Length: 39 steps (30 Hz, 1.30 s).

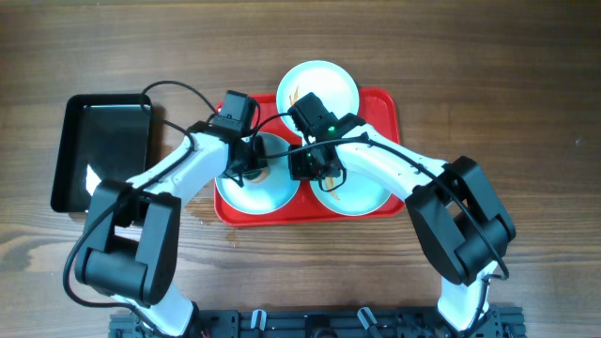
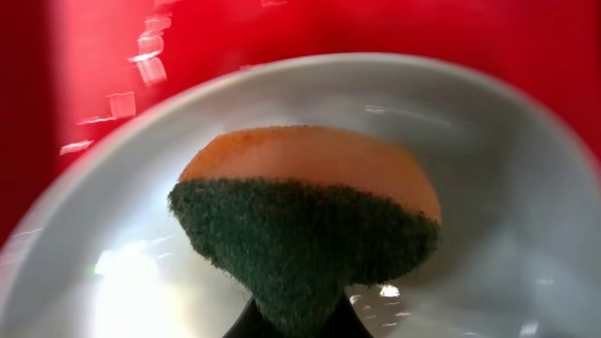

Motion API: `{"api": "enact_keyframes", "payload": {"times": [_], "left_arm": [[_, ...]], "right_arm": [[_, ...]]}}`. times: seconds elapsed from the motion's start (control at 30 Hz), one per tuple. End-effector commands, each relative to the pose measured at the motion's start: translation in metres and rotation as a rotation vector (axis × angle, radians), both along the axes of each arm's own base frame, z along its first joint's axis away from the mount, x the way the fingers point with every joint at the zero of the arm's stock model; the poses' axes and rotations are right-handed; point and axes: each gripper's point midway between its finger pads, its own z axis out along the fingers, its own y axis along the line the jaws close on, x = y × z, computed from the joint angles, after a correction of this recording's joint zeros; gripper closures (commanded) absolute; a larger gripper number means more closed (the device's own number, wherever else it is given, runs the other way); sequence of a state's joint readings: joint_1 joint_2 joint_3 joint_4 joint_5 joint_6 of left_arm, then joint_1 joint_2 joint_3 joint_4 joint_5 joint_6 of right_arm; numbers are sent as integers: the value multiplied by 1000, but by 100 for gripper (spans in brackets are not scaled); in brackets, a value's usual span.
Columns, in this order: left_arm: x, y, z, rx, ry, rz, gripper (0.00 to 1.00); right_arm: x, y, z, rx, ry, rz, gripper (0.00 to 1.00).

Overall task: Clean dirty plates on tray and stack at the side
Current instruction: 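Scrub the plate again with the sponge in the left gripper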

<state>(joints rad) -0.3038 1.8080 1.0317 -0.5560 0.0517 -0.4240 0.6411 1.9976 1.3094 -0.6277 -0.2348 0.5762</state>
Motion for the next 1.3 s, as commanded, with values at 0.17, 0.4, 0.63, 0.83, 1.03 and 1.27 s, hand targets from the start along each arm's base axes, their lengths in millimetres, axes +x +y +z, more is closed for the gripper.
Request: {"api": "enact_keyframes", "payload": {"times": [0.17, 0.4, 0.63, 0.83, 1.03, 1.27], "left_arm": [[-31, 34, -7, 29, 149, 87, 96], [-38, -35, 3, -206, 158, -46, 96], [-28, -70, -4, -210, 87, -57, 96], [-37, -38, -13, -84, 134, -1, 96], [-58, 28, -18, 129, 237, 111, 96], [-56, 65, -16, 231, 239, 177, 96]], "right_arm": [[-3, 1, -3, -16, 4, 6, 96], [-1, 2, -2, -8, -4, 4, 96], [-1, 2, -2, -9, -2, 4, 96], [-2, 1, -3, -13, 3, 5, 95], [-1, 2, -3, -11, -1, 4, 96], [-1, 2, -3, -11, -1, 4, 96]]}}
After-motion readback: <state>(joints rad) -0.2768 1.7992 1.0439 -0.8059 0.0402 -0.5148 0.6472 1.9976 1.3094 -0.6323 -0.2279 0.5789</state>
